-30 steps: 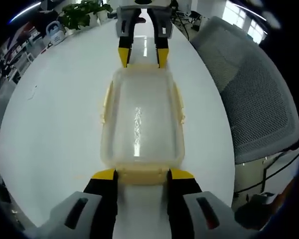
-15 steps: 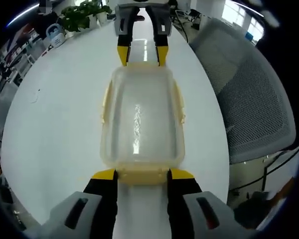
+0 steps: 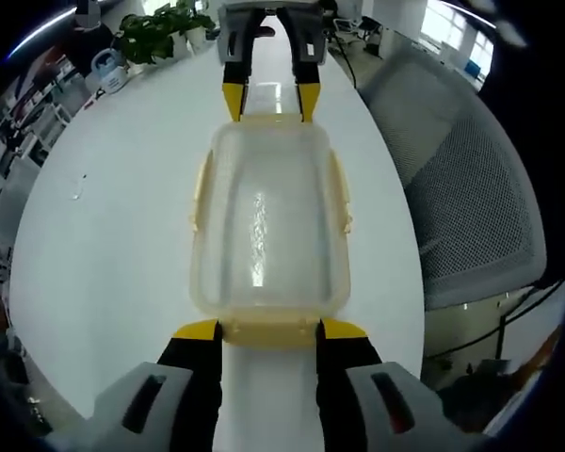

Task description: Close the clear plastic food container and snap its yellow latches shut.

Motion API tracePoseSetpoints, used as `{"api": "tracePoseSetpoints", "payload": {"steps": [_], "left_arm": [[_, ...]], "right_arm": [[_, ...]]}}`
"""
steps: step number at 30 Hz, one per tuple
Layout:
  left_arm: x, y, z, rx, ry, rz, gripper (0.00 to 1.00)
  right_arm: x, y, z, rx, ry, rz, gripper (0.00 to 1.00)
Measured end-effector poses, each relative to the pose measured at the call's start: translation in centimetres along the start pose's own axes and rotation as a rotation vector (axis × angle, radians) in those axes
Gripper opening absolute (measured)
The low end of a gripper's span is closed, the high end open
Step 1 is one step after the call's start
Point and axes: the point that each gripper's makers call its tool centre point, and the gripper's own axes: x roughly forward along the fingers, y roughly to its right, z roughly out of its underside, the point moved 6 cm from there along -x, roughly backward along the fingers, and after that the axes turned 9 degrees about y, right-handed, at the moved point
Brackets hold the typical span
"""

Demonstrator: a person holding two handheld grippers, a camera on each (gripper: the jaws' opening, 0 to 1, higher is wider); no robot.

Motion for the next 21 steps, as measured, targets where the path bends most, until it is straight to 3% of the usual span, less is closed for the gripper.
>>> {"api": "tracePoseSetpoints", "payload": {"steps": [21], "left_arm": [[-1.2,0.7,-1.0,-0.003,0.0,-0.004,0.38]], "right_arm": [[-1.5,-0.6,-0.8,-0.012,0.011,-0.002,0.38]]}}
